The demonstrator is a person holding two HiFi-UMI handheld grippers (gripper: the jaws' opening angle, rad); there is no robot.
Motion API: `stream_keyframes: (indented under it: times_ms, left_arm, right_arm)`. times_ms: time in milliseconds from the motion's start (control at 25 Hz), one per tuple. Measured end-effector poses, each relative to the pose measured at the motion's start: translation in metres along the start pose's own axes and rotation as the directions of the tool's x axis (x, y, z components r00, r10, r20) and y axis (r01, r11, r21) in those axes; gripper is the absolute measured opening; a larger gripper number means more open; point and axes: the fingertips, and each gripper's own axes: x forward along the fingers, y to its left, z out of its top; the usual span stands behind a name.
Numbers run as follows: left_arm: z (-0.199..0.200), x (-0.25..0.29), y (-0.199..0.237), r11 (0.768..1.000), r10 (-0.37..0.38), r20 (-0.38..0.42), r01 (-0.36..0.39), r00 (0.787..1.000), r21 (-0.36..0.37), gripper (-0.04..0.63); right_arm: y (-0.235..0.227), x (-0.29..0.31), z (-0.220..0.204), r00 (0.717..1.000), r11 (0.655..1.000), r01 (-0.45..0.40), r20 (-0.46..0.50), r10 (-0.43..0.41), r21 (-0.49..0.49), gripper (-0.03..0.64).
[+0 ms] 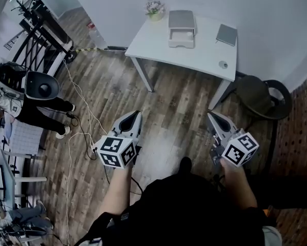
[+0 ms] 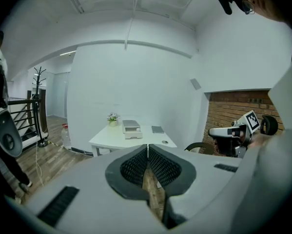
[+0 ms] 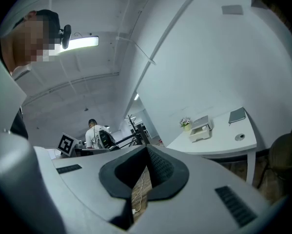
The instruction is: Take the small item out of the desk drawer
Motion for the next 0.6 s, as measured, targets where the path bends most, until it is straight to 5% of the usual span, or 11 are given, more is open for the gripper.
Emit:
stream_keyframes:
  times_ms: [360, 600]
  left_arm:
    - [0.035, 0.062, -0.017, 0.995, -0.064, 0.014, 0.063, 0.998, 0.074, 0.017]
    - [0.039, 0.116, 0.018, 0.995, -0.090, 0.017, 0.090, 0.996, 0.035, 0.017]
  right_arm:
    - [-0.060, -0.006, 0.027, 0.996, 0.998, 0.062, 0.055, -0.063, 0.020, -0.005]
    - [-0.091, 0.027, 0.031, 0.993, 0.993, 0.116, 0.021, -0.116, 0.016, -0.005]
